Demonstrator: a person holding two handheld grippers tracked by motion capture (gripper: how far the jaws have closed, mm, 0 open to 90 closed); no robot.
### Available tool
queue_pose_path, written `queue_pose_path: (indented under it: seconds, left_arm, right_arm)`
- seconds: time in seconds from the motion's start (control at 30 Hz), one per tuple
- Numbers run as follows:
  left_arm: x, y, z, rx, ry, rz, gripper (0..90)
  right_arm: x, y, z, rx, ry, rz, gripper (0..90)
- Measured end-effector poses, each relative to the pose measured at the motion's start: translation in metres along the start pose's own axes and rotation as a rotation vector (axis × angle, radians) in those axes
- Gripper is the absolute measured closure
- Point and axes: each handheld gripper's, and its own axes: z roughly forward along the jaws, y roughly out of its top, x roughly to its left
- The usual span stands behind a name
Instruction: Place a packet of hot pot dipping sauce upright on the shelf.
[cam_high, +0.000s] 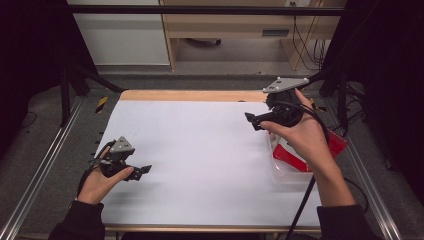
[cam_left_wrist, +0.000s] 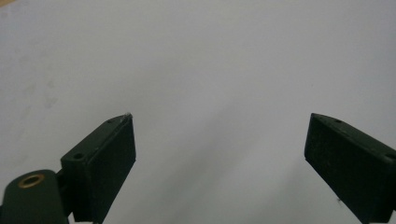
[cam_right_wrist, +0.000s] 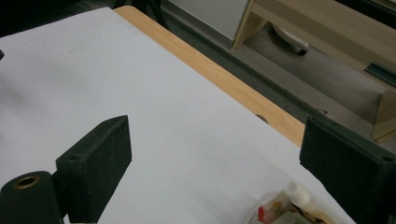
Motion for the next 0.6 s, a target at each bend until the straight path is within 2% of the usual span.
queue_pose_path:
  seconds: [0.33,0.6]
  left_arm:
    - [0.001,-0.001,0.0,-0.011,0.008,-0.001,9.0]
    - [0.002,-0.003,0.0,-0.019,0.014,-0.006,8.9]
  right_arm:
    - [0.029,0.002,0.033,0.004,0.045,-0.012,9.5]
    - [0.04,-0.002,0.054,0.011,0.062,0.006,7.7]
